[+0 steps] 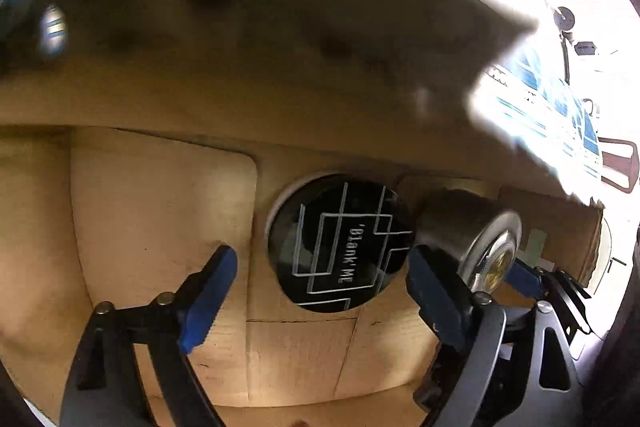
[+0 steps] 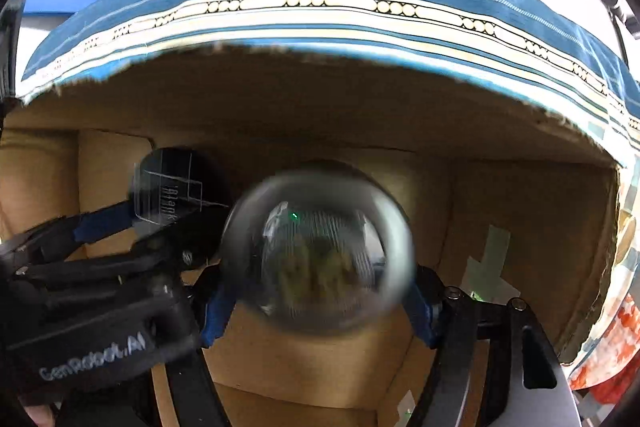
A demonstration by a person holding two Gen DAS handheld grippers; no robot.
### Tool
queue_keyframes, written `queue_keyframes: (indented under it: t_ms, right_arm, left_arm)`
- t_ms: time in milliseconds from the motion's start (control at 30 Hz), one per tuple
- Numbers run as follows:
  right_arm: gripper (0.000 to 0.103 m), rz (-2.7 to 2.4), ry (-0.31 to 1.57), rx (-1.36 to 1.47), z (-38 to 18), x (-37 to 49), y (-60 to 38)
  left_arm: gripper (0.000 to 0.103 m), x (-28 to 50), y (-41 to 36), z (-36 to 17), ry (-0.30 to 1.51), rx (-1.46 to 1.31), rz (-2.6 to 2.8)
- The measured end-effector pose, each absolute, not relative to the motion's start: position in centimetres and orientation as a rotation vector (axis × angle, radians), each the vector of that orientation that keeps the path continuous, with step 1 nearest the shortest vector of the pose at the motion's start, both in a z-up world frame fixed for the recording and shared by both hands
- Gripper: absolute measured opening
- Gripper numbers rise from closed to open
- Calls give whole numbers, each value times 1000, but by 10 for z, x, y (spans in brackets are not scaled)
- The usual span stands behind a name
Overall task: Organize rigid objects
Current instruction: 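Carry both tins into the cardboard box, lower them and open both tools, then lift both tools out of the box toward the remaining items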
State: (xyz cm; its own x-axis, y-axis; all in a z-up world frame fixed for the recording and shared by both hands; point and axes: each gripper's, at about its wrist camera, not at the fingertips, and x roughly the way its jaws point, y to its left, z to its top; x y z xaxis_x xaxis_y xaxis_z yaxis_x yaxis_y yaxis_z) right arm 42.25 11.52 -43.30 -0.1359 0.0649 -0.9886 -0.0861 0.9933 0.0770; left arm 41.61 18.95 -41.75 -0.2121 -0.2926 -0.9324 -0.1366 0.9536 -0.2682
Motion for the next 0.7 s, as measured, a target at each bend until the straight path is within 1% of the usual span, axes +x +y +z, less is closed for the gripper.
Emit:
queue_keyframes:
  t_ms: [33, 133, 200, 233, 267, 300, 700]
  right_arm:
    - [74, 126, 1704, -17, -431, 423, 116]
    - [75, 127, 1709, -16, -425, 423, 116]
    - [77, 130, 1702, -17, -419, 422, 116]
    - [82, 138, 1699, -12, -414, 418, 117]
    - [93, 156, 1700, 11, -411, 415, 117]
    - [102, 173, 1700, 37, -405, 409, 118]
    - [103, 142, 1538, 48, -331, 337, 110]
  left_arm:
    - [93, 416, 190, -416, 1798, -319, -144]
    - [102, 414, 189, -405, 1794, -284, -138]
    - [103, 410, 190, -394, 1778, -264, -147]
    - [103, 408, 190, -388, 1771, -258, -149]
    - [103, 405, 190, -382, 1759, -245, -149]
    - [103, 401, 190, -373, 1742, -233, -149]
    - [103, 335, 212, -271, 1454, -113, -77]
